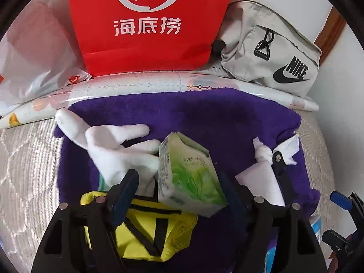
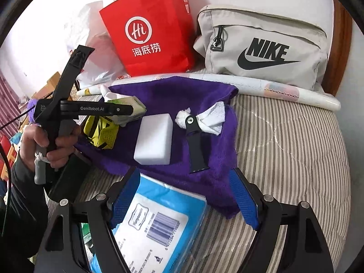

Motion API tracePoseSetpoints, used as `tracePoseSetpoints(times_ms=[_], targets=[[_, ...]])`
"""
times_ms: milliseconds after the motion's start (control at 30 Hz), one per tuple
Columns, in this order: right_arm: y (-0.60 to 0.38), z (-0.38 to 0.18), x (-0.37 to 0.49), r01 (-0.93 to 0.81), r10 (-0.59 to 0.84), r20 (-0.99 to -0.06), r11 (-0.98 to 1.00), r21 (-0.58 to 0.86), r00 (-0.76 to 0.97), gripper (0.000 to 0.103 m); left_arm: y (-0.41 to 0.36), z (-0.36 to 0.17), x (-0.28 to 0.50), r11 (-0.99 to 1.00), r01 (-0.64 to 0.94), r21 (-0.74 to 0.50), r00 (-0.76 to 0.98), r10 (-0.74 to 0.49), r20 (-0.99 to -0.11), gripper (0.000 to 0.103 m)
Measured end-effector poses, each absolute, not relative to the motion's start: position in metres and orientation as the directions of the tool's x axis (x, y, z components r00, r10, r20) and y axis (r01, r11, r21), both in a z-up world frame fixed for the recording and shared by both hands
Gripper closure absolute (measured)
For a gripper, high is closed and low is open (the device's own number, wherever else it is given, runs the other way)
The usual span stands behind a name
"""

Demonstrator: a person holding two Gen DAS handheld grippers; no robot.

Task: Organize soft objects
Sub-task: 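Open the left gripper to drop the green tissue pack onto the towel, then withdraw both grippers and move the left gripper toward the orange-fruit sachet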

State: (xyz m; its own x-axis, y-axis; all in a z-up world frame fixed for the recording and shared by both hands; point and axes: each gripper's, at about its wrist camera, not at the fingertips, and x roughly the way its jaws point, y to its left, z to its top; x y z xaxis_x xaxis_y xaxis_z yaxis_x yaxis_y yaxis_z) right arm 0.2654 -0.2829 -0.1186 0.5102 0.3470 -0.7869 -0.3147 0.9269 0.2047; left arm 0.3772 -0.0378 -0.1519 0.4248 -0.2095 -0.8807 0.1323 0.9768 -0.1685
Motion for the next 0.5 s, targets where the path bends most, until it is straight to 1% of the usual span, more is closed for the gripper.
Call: tracePoseSetpoints(times_ms=[267, 400, 500], targets=[[-0.274, -0.113, 0.247, -0.328, 0.36, -0.785, 0.921, 0.211, 0.504, 0.023, -0.025, -0.132, 0.35, 0.977, 0.119, -0.175, 0.451, -0.21, -0.868, 0.03], [-0.269, -0.11, 0.231, -0.333, 0.373, -0.78, 0.916, 0.223, 0.503, 0.023, -0.019, -0.117, 0.327, 0.977, 0.122, -0.177, 0.497, -0.215, -0.841, 0.03], [-0.266, -0.104, 0.215, -0.341, 0.39, -0.769, 0.91, 0.237, 0.507, 0.023, -0.016, -0.106, 0.312, 0.978, 0.123, -0.171, 0.505, -0.21, -0.837, 0.032]])
